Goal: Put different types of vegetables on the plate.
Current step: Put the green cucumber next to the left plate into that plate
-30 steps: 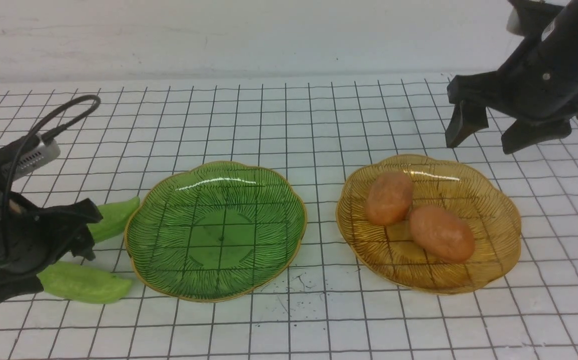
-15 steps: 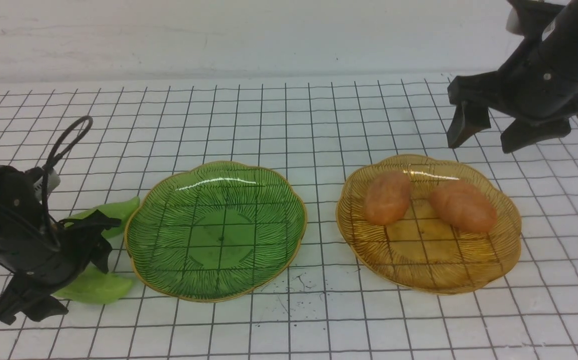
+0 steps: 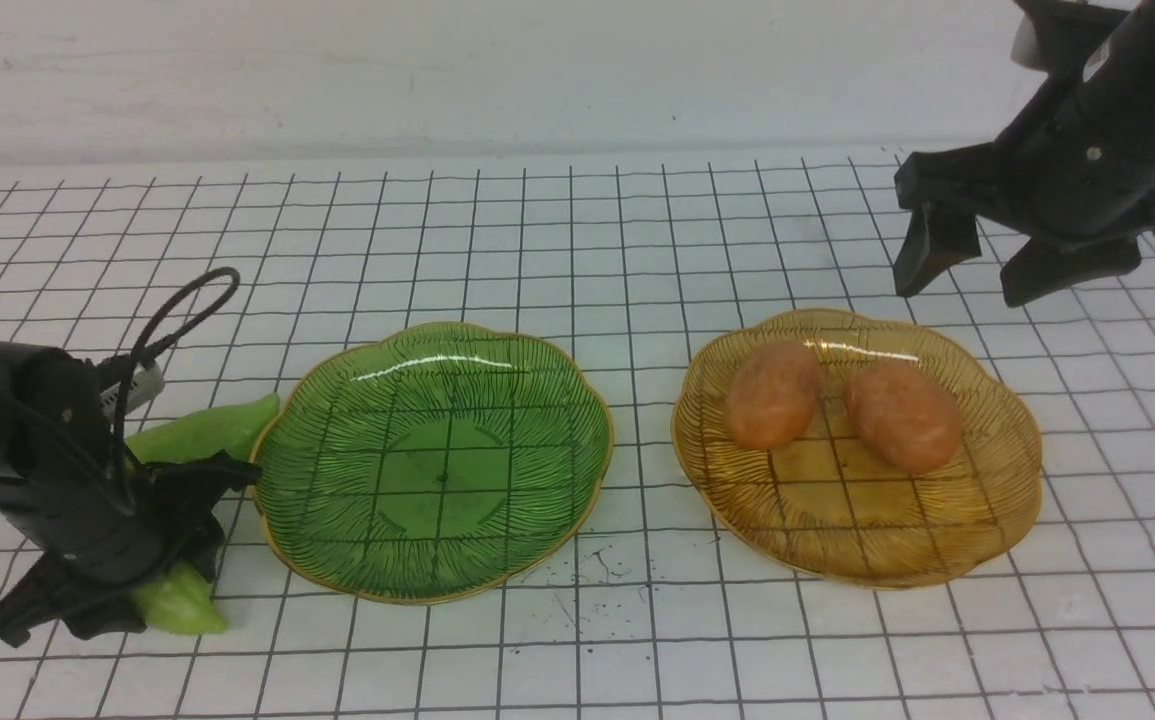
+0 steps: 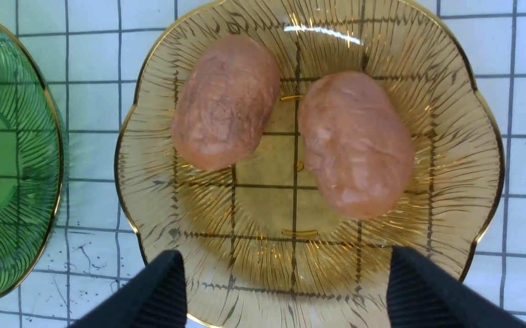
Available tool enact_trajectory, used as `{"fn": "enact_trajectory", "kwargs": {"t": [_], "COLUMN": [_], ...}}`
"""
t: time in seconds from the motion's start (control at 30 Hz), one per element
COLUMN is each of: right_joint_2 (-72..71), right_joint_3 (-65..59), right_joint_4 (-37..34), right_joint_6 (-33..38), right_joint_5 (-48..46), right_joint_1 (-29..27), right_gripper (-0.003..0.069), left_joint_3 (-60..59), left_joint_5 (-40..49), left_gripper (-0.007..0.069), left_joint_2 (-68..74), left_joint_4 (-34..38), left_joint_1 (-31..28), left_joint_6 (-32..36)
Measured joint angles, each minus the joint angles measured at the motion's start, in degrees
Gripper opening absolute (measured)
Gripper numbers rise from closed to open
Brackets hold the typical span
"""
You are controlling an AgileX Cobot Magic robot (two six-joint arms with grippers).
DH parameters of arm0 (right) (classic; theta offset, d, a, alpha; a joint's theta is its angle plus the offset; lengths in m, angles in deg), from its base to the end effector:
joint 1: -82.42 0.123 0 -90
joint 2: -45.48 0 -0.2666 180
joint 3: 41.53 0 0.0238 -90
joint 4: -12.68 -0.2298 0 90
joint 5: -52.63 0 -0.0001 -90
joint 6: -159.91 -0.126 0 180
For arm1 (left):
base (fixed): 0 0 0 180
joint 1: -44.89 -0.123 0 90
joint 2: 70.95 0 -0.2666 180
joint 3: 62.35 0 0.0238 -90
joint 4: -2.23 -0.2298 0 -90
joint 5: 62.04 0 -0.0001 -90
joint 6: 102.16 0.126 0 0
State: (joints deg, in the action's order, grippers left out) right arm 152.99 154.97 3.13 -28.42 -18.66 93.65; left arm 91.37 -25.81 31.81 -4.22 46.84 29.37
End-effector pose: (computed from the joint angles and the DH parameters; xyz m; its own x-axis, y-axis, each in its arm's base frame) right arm 0.3381 0.0873 0.2786 -0.9621 0.0083 -0.2724 -0.0503 0.9769 0.2075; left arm 0.2847 -0.0013 0.1352 -0.7149 -0.6598 -0.2313 -0.6496 0.7492 -0.1295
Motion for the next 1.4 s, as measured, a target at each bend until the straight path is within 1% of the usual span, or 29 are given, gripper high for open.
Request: {"fn": "enact_trajectory", "kwargs": {"t": [0.03,0.1,0.13,0.17,0.23,0.3,0.33,0.37,0.4,0.47,0.6,0.73,0.77,0.83,0.9,0.97,1.0,1.07,1.1,1.13,1.17,1.2,1.27,1.3,1.33,1.37,1.4], "right_joint_2": [0.00,0.00,0.00,0.00,0.00,0.00,0.06,0.10,0.45,0.84,1.70,1.77,1.77,1.77,1.77,1.77,1.77,1.77,1.77,1.77,1.77,1.77,1.77,1.77,1.77,1.77,1.77], "right_joint_3": [0.00,0.00,0.00,0.00,0.00,0.00,0.00,0.00,0.00,0.00,0.00,0.00,0.00,0.00,0.00,0.00,0.00,0.00,0.00,0.00,0.00,0.00,0.00,0.00,0.00,0.00,0.00], "right_joint_4": [0.00,0.06,0.06,0.06,-0.01,-0.06,-0.07,-0.12,-0.12,-0.07,-0.07,-0.02,0.04,0.09,0.09,0.09,0.09,0.09,0.09,0.09,0.09,0.09,0.26,0.40,0.40,0.70,0.77], "right_joint_6": [0.00,0.00,0.02,0.02,0.02,0.02,0.02,0.02,-0.03,-0.03,0.31,0.94,1.07,1.26,1.26,1.26,1.26,1.30,1.37,1.37,1.81,2.01,2.69,2.80,2.80,2.96,2.96], "right_joint_5": [0.00,0.00,0.00,0.00,0.00,0.00,0.00,0.00,0.00,0.00,0.00,0.00,0.00,0.00,0.00,0.00,0.00,0.00,0.00,0.00,0.00,0.00,0.00,0.00,0.00,0.00,0.00], "right_joint_1": [0.00,0.00,0.00,0.00,0.00,0.00,0.00,0.00,0.00,0.00,0.00,0.00,0.00,0.00,0.00,0.00,0.00,0.00,0.00,0.00,0.00,0.00,0.00,0.00,0.00,0.00,0.00], "right_gripper": [0.0534,0.0534,0.0534,0.0534,0.0534,0.0534,0.0534,0.0534,0.0534,0.0534,0.0534,0.0534,0.0534,0.0534,0.0534,0.0534,0.0534,0.0534,0.0534,0.0534,0.0534,0.0534,0.0534,0.0534,0.0534,0.0534,0.0534], "left_joint_3": [0.90,4.77,5.19,7.41,12.94,16.67,18.02,18.25,19.39,20.72,22.09,23.40,23.98,25.26,26.89,28.38,30.61,34.36,36.24,36.99,39.78,41.00,43.12,43.79,43.88,44.08,44.08], "left_joint_5": [1.69,7.43,7.90,9.53,12.95,13.21,12.82,12.71,11.41,8.89,6.79,6.93,7.31,8.79,10.61,12.29,14.46,18.00,20.51,20.96,24.87,26.79,30.59,31.97,32.16,33.23,33.25], "left_gripper": [0.0370,0.0370,0.0370,0.0370,0.0370,0.0370,0.0370,0.0370,0.0370,0.0370,0.0370,0.0398,0.0433,0.0527,0.0595,0.0631,0.0659,0.0667,0.0658,0.0654,0.0614,0.0584,0.0489,0.0420,0.0405,0.0206,0.0189], "left_joint_2": [-1.67,-5.98,-6.36,-8.17,-10.76,-10.97,-10.56,-10.24,-8.77,-5.62,2.27,7.77,9.47,11.02,11.43,11.43,11.43,11.43,11.43,11.43,11.43,11.43,11.43,11.43,11.43,11.43,11.36], "left_joint_4": [-0.17,-0.22,-0.22,0.04,2.92,6.77,8.91,9.32,12.11,14.94,15.94,15.94,15.94,15.49,14.80,14.23,13.08,10.42,8.21,7.83,4.91,3.55,0.81,-0.56,-0.81,-3.09,-3.09], "left_joint_1": [0.00,0.17,0.17,0.34,1.42,3.65,4.76,5.07,7.33,11.10,15.76,16.63,16.63,16.63,16.63,16.63,16.63,16.63,16.63,16.55,16.33,16.07,15.35,14.78,14.66,12.39,12.39], "left_joint_6": [3.64,13.04,13.92,17.35,26.81,34.65,37.11,38.22,41.21,45.37,49.28,50.11,50.22,50.27,50.27,50.27,50.27,49.56,48.82,48.47,46.88,45.98,45.85,46.49,46.93,50.86,51.23]}}
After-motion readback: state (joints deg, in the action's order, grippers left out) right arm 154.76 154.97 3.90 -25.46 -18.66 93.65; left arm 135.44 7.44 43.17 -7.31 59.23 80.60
